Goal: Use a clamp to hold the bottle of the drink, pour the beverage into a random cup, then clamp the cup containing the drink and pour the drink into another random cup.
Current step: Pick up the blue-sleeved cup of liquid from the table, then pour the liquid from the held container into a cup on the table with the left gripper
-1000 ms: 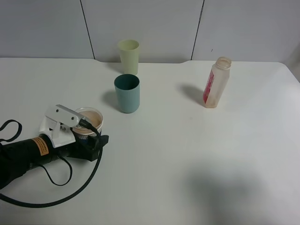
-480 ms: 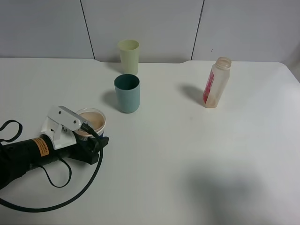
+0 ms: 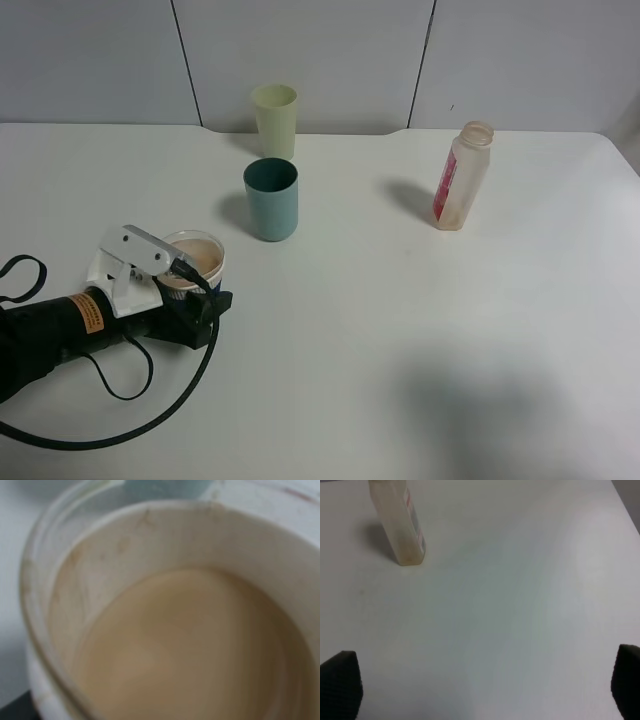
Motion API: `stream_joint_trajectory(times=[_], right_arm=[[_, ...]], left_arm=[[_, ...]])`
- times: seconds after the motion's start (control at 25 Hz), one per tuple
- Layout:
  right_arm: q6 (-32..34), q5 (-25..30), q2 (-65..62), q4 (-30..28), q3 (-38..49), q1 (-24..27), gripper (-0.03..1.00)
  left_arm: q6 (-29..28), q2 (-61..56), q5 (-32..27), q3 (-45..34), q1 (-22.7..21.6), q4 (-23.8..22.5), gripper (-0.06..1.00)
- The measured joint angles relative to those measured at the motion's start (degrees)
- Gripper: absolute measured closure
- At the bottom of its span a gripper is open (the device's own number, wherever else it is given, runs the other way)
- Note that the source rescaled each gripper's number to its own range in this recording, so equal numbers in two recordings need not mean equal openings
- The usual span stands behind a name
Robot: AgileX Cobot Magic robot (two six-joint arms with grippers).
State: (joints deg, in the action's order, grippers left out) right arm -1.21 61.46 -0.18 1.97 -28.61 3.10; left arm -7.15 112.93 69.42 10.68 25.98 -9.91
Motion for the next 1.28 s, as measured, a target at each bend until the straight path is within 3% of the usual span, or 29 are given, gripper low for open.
stream_joint_trajectory(times=[0.28,0.32,0.36,0.92,1.28], right_arm=[[0.0,0.0,0.0,0.0,0.0,0.0,-0.03],[0.0,0.0,0.0,0.0,0.0,0.0,-0.03],[0.0,0.0,0.0,0.0,0.0,0.0,-0.03],[0.0,0.0,0.0,0.0,0.0,0.0,-0.03],[0.0,0.0,0.0,0.0,0.0,0.0,-0.03]], left_arm=[[-2.6,-2.1,-0.4,0.0,0.0,1.1,0.81],[-3.0,-2.6,-0.5,0.0,0.0,1.5,0.94],[-3.2,-3.0,-0.6,0.0,0.0,1.7,0.94],[-3.8,-6.0,-0.8,0.0,0.0,4.0,0.94],[-3.8,-14.3,-0.8,0.0,0.0,7.8,0.94]])
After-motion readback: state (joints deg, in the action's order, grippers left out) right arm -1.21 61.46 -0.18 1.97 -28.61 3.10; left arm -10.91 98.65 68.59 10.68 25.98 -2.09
